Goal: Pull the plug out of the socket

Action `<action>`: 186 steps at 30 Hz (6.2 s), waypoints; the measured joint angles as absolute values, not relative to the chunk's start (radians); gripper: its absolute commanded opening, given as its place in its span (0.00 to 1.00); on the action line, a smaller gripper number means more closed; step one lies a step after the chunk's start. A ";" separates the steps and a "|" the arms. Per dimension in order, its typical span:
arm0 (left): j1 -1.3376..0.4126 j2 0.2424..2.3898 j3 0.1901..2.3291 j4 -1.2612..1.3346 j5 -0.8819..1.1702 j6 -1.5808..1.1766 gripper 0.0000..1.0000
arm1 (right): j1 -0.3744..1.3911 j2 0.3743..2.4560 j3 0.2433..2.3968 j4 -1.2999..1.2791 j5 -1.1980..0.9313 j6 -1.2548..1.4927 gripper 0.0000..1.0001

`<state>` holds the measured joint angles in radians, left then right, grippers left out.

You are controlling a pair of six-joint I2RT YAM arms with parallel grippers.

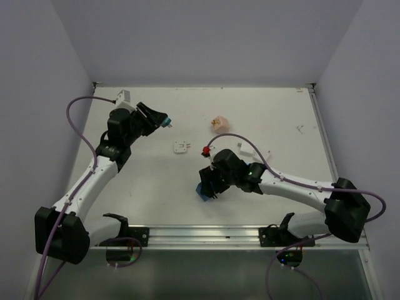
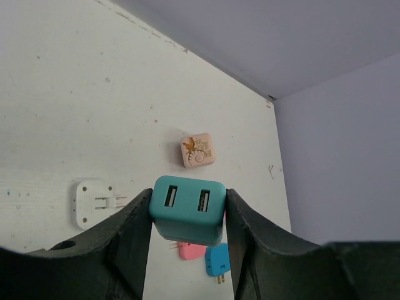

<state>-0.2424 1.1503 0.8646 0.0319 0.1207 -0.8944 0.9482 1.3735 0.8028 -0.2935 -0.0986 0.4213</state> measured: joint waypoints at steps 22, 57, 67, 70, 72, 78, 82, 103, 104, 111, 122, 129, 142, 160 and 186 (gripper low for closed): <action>-0.506 1.613 1.027 -0.464 0.126 -0.586 0.22 | 0.888 0.986 0.831 -0.463 0.315 0.431 0.00; -0.435 1.324 1.170 -0.582 -0.018 -0.491 1.00 | 0.550 1.181 0.888 -0.468 0.332 0.459 0.00; -0.321 0.848 0.845 -0.468 -0.243 -0.345 1.00 | 0.397 1.580 1.156 -0.327 0.297 0.456 0.00; -0.321 0.738 0.738 -0.422 -0.286 -0.338 1.00 | 0.375 1.697 1.232 -0.312 0.290 0.452 0.00; -0.321 0.681 0.680 -0.407 -0.317 -0.338 1.00 | 0.366 1.761 1.286 -0.315 0.292 0.450 0.00; -0.321 0.653 0.656 -0.372 -0.403 -0.337 0.99 | 0.353 1.880 1.393 -0.306 0.292 0.437 0.00; -0.321 0.670 0.656 -0.356 -0.425 -0.336 0.99 | 0.348 1.937 1.434 -0.305 0.291 0.429 0.00; -0.321 0.670 0.656 -0.353 -0.443 -0.329 0.98 | 0.311 2.012 1.452 -0.300 0.239 0.444 0.93; -0.321 0.669 0.656 -0.353 -0.443 -0.329 0.98 | 0.311 2.011 1.453 -0.302 0.237 0.444 0.94; -0.321 0.658 0.656 -0.353 -0.444 -0.329 0.98 | 0.307 1.934 1.511 -0.348 0.237 0.440 0.99; -0.321 0.600 0.656 -0.353 -0.448 -0.329 0.98 | 0.307 1.365 1.372 -0.381 0.298 0.407 0.99; -0.321 0.499 0.656 -0.356 -0.463 -0.330 0.98 | 0.307 0.957 1.159 -0.424 0.359 0.361 0.99; -0.321 0.189 0.638 -0.358 -0.528 -0.356 0.97 | 0.307 0.274 0.897 -0.619 0.457 0.272 0.99; -0.321 0.150 0.618 -0.405 -0.580 -0.355 0.97 | 0.307 0.025 0.714 -0.628 0.501 0.230 0.99; -0.321 0.132 0.563 -0.398 -0.595 -0.336 0.96 | 0.307 0.044 0.712 -0.621 0.501 0.206 0.99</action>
<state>-0.3210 0.1318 0.5629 -0.3977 -0.5949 -0.3359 0.3065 0.0437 0.7116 -0.6209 0.5011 0.2062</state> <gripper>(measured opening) 0.961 0.987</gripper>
